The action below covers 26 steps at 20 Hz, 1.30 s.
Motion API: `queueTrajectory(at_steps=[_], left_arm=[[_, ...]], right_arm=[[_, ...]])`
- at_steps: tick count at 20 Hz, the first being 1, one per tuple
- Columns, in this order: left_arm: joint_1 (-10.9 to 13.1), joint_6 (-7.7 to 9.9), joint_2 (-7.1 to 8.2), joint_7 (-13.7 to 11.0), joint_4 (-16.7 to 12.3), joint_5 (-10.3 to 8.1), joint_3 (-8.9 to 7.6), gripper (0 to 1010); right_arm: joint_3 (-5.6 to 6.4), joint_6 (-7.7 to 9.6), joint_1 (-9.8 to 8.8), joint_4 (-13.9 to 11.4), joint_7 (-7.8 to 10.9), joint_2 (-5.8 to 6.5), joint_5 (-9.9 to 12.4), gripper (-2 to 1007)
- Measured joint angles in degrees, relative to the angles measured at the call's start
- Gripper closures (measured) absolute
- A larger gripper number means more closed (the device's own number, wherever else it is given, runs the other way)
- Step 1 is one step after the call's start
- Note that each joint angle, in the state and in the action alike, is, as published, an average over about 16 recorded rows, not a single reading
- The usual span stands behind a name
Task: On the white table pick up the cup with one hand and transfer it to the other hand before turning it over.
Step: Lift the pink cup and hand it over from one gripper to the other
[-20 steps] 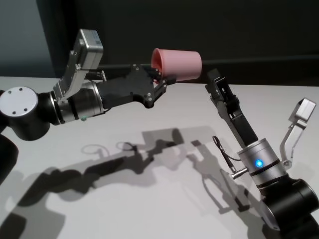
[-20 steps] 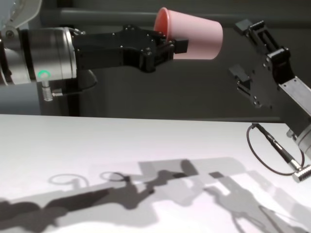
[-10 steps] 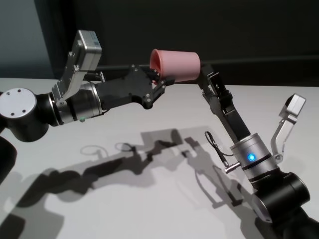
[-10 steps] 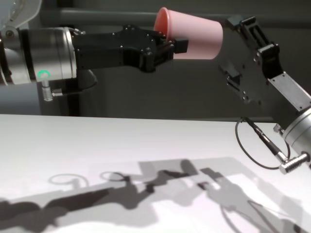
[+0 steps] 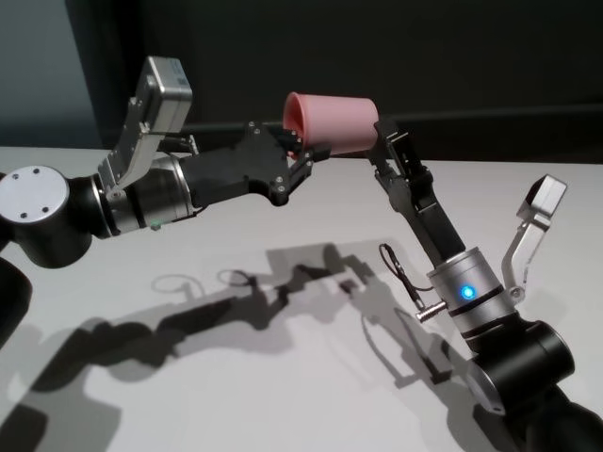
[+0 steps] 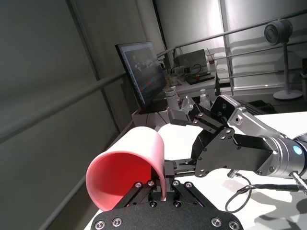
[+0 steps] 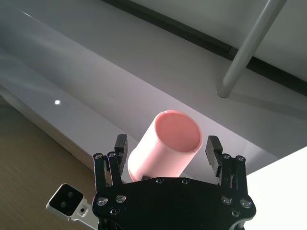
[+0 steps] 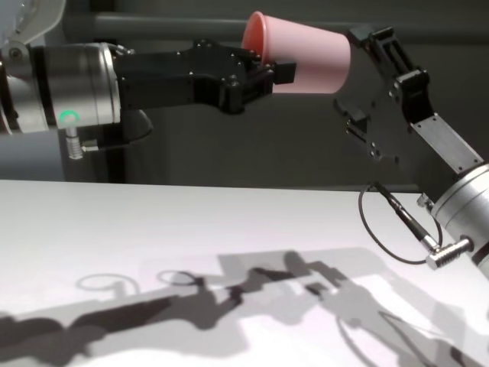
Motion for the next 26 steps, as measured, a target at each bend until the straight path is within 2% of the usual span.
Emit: queueTrajectory(at_steps=[11, 26], left_arm=[[0.0, 0.00, 0.00, 0.0, 0.0, 0.00, 0.00, 960], [0.0, 0.00, 0.00, 0.0, 0.0, 0.00, 0.00, 960]], right_arm=[[-0.99, -0.31, 1.82, 3.2, 1.55, 0.02, 2.0, 3], [-2.92, 0.11, 5.62, 9.0, 4.27, -0.27, 4.6, 3]])
